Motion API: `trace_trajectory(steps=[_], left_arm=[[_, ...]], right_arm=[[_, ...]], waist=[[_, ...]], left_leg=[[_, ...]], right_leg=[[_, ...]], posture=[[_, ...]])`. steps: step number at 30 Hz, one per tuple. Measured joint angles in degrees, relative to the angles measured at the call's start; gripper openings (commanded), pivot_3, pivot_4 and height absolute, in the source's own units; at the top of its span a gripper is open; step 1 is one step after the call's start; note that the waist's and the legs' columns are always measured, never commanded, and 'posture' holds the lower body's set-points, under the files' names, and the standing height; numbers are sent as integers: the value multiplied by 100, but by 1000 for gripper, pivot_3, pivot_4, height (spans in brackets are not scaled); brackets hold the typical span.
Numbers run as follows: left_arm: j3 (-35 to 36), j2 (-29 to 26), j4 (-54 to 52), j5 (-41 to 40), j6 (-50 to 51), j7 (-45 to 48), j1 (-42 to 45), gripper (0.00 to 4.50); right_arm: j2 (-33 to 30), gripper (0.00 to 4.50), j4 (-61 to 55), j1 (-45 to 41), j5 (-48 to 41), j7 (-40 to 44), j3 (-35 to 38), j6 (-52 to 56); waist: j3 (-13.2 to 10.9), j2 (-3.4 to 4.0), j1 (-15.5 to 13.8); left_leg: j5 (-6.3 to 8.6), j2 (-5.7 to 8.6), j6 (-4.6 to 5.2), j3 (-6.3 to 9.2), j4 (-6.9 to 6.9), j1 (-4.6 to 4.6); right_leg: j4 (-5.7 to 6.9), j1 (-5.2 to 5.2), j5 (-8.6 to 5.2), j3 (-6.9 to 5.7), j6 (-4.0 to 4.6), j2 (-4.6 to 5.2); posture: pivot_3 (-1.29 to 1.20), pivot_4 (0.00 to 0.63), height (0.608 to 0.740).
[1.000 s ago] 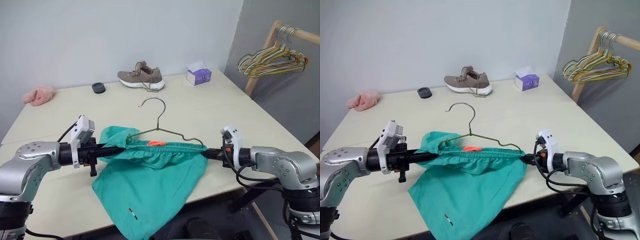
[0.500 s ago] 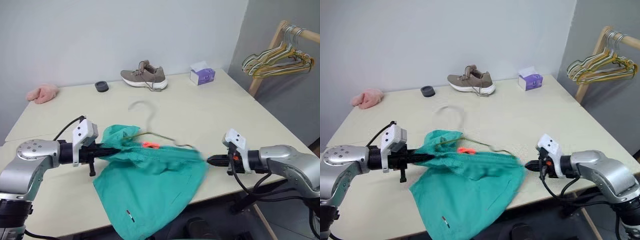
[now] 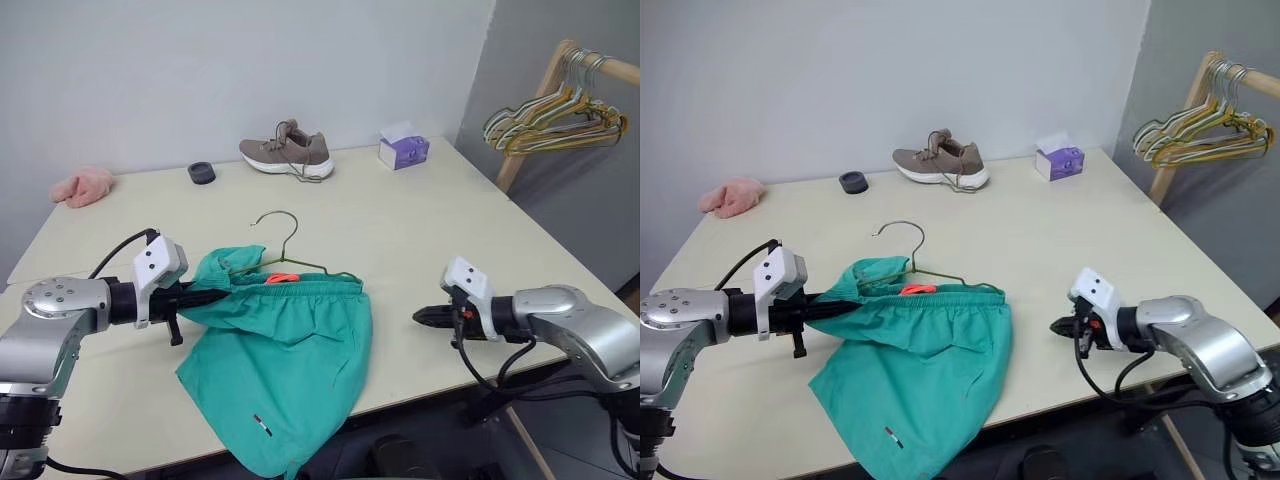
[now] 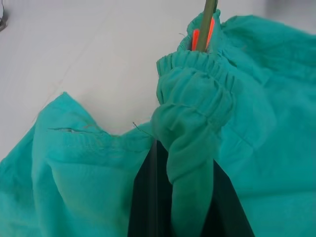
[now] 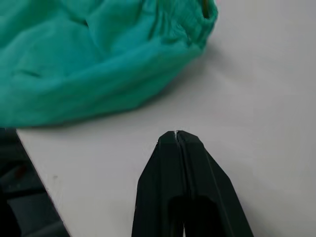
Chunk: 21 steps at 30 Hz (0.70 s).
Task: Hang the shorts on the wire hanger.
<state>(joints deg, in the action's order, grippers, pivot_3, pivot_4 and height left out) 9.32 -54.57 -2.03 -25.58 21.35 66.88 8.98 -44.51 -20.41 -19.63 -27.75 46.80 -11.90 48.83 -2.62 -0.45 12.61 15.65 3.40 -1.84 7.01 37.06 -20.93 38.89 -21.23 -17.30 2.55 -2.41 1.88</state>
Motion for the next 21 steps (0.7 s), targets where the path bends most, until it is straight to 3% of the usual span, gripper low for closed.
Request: trace_trajectory(steps=[5,9,21], left_arm=[[130,142,-68,-327,336,-124,149,0],[212,143,-89,-372,457,-140,224,0],[222,216,-216,-377,555,-127,228,0]], right_arm=[[1085,2718,93,-489,-13,-771,6,458],[1532,4077,260,-681,-62,-1089,17,921],[2070,4077,1055,-1141,13,-1488,84,1214]], waist=[[1,-1,1],[3,-4,-1],[3,-4,10]], left_leg=[[-1,1,-2,3,2,0],[-1,3,-1,4,0,-1],[-1,4,-1,4,-1,-1]], right_leg=[[7,-2,1,-1,2,0],[6,-4,18,-1,30,0],[8,-6,18,-2,32,0]], posture=[[-263,0,740],[-260,0,740],[-256,0,740]])
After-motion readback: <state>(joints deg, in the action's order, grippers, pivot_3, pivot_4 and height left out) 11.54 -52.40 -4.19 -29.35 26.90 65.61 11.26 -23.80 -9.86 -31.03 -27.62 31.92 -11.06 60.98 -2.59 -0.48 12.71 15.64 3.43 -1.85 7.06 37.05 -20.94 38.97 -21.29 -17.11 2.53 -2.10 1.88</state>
